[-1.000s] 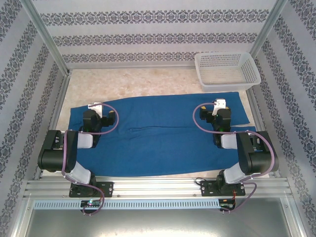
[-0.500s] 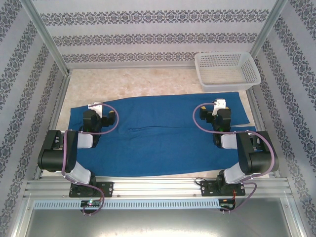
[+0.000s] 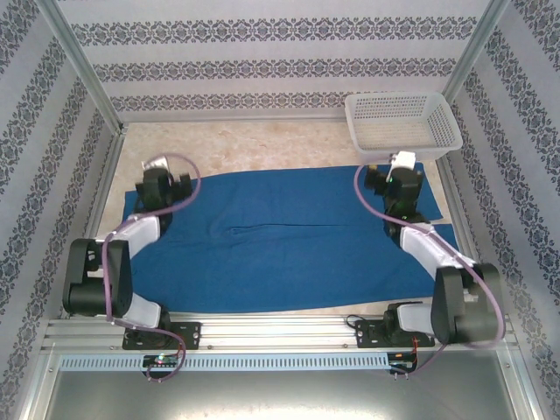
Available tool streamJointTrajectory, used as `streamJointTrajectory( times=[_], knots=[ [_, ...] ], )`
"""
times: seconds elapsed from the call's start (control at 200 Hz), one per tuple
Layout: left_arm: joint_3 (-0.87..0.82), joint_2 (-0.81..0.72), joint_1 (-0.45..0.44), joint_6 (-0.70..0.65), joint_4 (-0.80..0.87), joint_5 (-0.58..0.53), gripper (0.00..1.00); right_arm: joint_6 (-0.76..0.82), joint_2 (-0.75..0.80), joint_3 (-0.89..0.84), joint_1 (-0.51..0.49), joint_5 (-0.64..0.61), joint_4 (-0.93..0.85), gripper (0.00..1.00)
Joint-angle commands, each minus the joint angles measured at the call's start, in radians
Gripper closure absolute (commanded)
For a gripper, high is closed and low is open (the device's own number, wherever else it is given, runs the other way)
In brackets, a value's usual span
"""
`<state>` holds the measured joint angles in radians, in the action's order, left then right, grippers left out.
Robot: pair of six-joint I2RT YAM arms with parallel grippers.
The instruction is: Roll up the long pants
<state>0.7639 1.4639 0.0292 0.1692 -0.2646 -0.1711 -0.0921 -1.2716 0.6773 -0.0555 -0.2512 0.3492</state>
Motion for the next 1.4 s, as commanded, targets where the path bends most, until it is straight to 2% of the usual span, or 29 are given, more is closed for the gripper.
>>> streamJointTrajectory(
  times=[0.0,0.08,0.235,0.305,0.375,0.435,0.535,0.62,0.674,0.739,0.799,1.164,1.234,1.394],
  knots=[
    [0.218,-0.052,0.060,0.267,0.491,-0.023,0.00,-0.083,0.083,0.147,0.020,0.059,-0.319,0.02],
    [0.281,-0.064,0.131,0.438,0.685,0.058,0.00,-0.174,0.120,0.211,0.062,0.084,-0.447,0.02],
    [0.120,-0.265,0.348,0.614,0.761,0.367,0.01,-0.381,0.215,0.239,0.265,0.231,-0.644,0.02],
    [0.042,-0.399,0.431,0.625,0.848,0.385,0.05,-0.434,0.255,0.217,0.367,0.334,-0.692,0.02],
    [-0.009,-0.533,0.500,0.648,0.973,0.379,0.00,-0.485,0.281,0.186,0.473,0.432,-0.719,0.02],
    [-0.065,-0.641,0.532,0.697,1.072,0.397,0.00,-0.503,0.294,0.159,0.526,0.451,-0.740,0.02],
    [-0.178,-0.827,0.534,0.826,1.216,0.353,0.00,-0.556,0.322,0.107,0.558,0.379,-0.772,0.02],
    [-0.253,-0.943,0.534,0.904,1.329,0.279,0.00,-0.613,0.332,0.076,0.589,0.397,-0.773,0.02],
    [-0.281,-0.968,0.533,0.926,1.384,0.266,0.00,-0.623,0.326,0.077,0.606,0.428,-0.784,0.02],
    [-0.305,-0.977,0.526,0.948,1.380,0.294,0.00,-0.616,0.315,0.096,0.616,0.443,-0.821,0.02],
    [-0.303,-0.989,0.526,0.961,1.379,0.271,0.00,-0.610,0.311,0.108,0.618,0.438,-0.850,0.02],
    [-0.240,-0.954,0.526,0.994,1.395,-0.044,0.00,-0.652,0.308,0.069,0.629,0.494,-0.817,0.02],
    [-0.218,-0.907,0.525,0.978,1.392,-0.109,0.02,-0.652,0.309,0.071,0.635,0.492,-0.823,0.02],
    [-0.193,-0.741,0.526,0.967,1.358,-0.195,0.01,-0.664,0.296,0.075,0.641,0.510,-0.812,0.02]
  ],
)
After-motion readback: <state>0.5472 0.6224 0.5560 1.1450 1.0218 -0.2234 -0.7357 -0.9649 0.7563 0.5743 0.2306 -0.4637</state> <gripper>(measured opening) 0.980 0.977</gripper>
